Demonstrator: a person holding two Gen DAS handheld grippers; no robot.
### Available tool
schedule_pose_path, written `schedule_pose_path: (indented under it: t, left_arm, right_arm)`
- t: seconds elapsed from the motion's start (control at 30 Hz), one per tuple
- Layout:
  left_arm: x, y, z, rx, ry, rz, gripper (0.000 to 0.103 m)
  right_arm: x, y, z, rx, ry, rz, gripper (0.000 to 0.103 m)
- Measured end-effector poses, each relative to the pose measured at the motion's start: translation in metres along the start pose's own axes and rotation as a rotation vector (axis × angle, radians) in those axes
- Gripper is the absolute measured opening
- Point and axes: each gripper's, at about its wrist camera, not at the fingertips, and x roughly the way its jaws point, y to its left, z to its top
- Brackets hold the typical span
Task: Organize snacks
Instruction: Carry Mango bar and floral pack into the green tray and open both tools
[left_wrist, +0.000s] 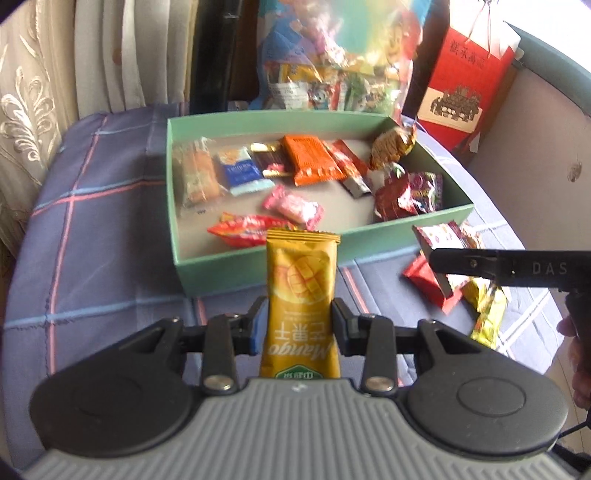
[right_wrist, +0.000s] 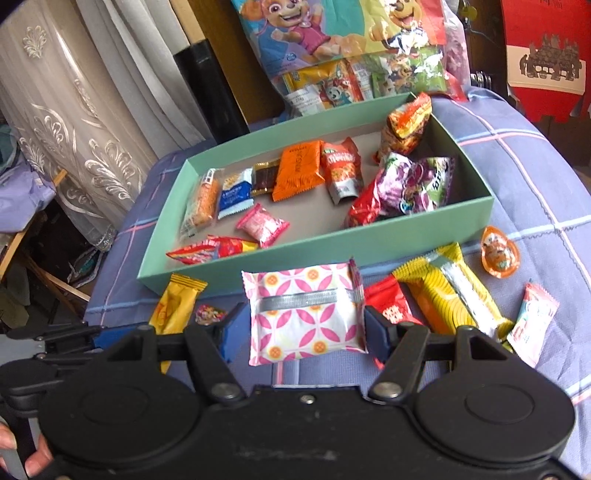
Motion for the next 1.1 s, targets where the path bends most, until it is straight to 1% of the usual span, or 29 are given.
schedule_pose_path:
  t: [0.17, 0.27, 0.37, 0.5, 0.63, 0.77, 0.8, 0.83, 0.87, 0.9, 0.93, 0.97, 1.1]
  left_arm:
    - [-0.006, 0.016, 0.047, -0.014, -0.096, 0.069, 0.036]
    - [-0.002, 0.026, 0.076, -0.042, -0.13, 0.092, 0.036]
    - [0.009, 0.031, 0.098, -0.039, -0.15, 0.125, 0.036]
    - [0.029, 0.034, 0.111, -0.009, -0.122, 0.136, 0.036]
    - [0.052, 0.035, 0.108, 0.03, -0.073, 0.141, 0.036]
    - [0.069, 0.037, 0.105, 0.036, -0.038, 0.151, 0.037]
    - [0.072, 0.037, 0.104, 0.039, -0.033, 0.154, 0.04]
    - [0.073, 0.036, 0.103, 0.045, -0.035, 0.164, 0.054]
    - [0.074, 0.035, 0.102, 0.053, -0.041, 0.182, 0.065]
    - [0.075, 0.033, 0.101, 0.059, -0.05, 0.203, 0.089]
    - [0.074, 0.031, 0.1, 0.063, -0.064, 0.221, 0.101]
    - [0.073, 0.03, 0.099, 0.065, -0.074, 0.227, 0.102]
    - [0.073, 0.029, 0.097, 0.03, -0.045, 0.197, 0.103]
  right_arm:
    - [0.001, 0.013, 0.033, -0.033, -0.038, 0.023, 0.065]
    - [0.011, 0.02, 0.055, -0.044, -0.049, 0.03, 0.065]
    - [0.022, 0.023, 0.071, -0.041, -0.048, 0.03, 0.065]
    - [0.039, 0.024, 0.085, -0.042, -0.037, 0.013, 0.065]
    - [0.056, 0.019, 0.092, -0.032, -0.011, 0.008, 0.065]
    - [0.069, 0.014, 0.092, -0.028, 0.009, 0.003, 0.066]
    - [0.071, 0.013, 0.091, -0.028, 0.01, 0.001, 0.071]
    - [0.074, 0.012, 0.091, -0.029, 0.011, 0.0, 0.072]
    - [0.075, 0.012, 0.092, -0.026, 0.012, 0.004, 0.083]
    - [0.077, 0.011, 0.093, -0.017, 0.002, 0.007, 0.097]
    - [0.076, 0.011, 0.093, -0.014, -0.012, 0.005, 0.103]
    - [0.076, 0.011, 0.093, -0.014, -0.022, 0.004, 0.103]
    - [0.074, 0.009, 0.094, 0.0, -0.014, -0.011, 0.103]
